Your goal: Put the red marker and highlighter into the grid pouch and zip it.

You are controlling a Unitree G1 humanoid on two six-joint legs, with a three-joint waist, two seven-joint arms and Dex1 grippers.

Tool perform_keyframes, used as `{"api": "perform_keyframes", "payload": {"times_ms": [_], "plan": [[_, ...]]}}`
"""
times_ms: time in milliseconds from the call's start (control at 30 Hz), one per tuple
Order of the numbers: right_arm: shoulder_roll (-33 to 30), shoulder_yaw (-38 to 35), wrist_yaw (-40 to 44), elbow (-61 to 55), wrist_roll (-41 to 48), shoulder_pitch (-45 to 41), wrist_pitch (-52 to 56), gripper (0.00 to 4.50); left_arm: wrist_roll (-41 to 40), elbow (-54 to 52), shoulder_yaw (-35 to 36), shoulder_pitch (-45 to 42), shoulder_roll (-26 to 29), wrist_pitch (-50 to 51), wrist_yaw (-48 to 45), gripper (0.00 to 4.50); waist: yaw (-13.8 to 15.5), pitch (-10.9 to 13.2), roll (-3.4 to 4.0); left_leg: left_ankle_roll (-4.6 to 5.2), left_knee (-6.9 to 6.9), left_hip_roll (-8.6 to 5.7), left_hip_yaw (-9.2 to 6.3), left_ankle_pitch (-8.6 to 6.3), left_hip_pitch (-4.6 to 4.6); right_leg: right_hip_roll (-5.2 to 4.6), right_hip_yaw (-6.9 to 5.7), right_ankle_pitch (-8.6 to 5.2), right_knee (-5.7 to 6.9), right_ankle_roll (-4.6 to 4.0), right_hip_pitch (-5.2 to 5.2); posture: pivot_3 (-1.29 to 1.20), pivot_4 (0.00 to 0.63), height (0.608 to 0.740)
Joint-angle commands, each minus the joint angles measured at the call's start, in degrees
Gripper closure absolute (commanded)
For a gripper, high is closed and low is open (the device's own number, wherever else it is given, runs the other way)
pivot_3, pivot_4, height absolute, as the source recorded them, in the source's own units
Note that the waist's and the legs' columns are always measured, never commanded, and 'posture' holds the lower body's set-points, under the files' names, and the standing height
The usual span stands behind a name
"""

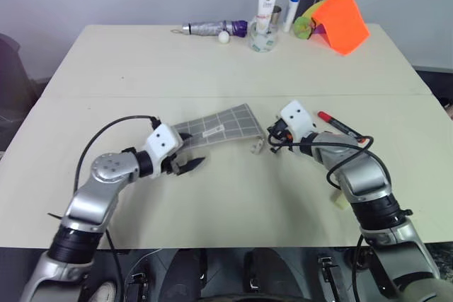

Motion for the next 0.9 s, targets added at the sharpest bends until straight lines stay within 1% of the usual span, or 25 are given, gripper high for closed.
{"api": "perform_keyframes", "payload": {"times_ms": [33,133,233,333,433,633,900], "plan": [[0.3,-0.4,0.3,0.67,-1.07,-2.31,-2.11,4.5,-3.02,-2.51,3.46,2.03,3.8,-0.91,-4.25,1.06,-0.05,0.0,0.0,-0.01,0.0,0.0,0.0,0.0,0.0,0.0,0.0,0.0,0.0,0.0,0.0,0.0,0.15,0.74],[0.78,-0.17,0.43,2.02,-1.65,-2.8,-3.18,4.5,-3.65,-2.69,4.74,4.02,7.3,-3.26,-7.62,1.06,-0.02,0.01,0.01,-0.01,-0.02,0.0,0.0,0.0,0.0,-0.01,0.01,-0.01,-0.01,-0.01,-0.01,0.0,0.15,0.74],[1.38,0.05,0.66,2.98,-2.17,-3.16,-4.06,4.5,-1.72,0.08,5.9,3.6,8.23,-7.92,-7.02,1.06,0.23,0.01,0.01,-0.01,-0.03,0.0,0.0,0.0,0.0,-0.04,0.0,-0.01,-0.04,-0.01,0.0,0.0,0.15,0.74],[2.08,1.01,1.02,4.92,-3.21,-3.81,-5.72,4.5,2.51,5.58,5.82,2.61,9.86,-15.94,-6.53,1.06,0.13,0.01,0.01,-0.01,-0.03,-0.02,0.0,0.0,0.0,-0.06,0.0,0.0,-0.06,-0.01,0.0,0.0,0.15,0.74],[3.28,2.12,1.14,8.31,-4.23,-5.25,-7.75,4.5,7.89,14.83,5.02,-0.01,11.46,-27.44,-5.27,1.06,0.0,0.01,0.01,-0.01,-0.08,-0.01,0.01,0.0,0.0,-0.04,0.0,-0.01,-0.06,-0.02,-0.04,0.0,0.15,0.74],[5.04,2.63,1.93,12.32,-5.54,-7.17,-10.16,4.5,12.51,25.81,2.16,-4.93,10.84,-41.58,-5.5,1.06,0.03,0.01,0.01,-0.01,-0.12,-0.02,0.08,0.0,-0.02,-0.06,0.0,0.0,-0.08,-0.01,-0.08,0.0,0.15,0.74],[7.29,3.36,3.39,16.48,-6.9,-8.93,-12.05,4.5,16.97,36.41,-4.01,-12.27,7.95,-54.56,-6.65,1.06,0.15,0.01,0.01,-0.01,-0.1,-0.02,0.09,0.01,-0.01,-0.04,-0.01,0.0,-0.03,0.0,-0.08,0.0,0.15,0.74]]}}
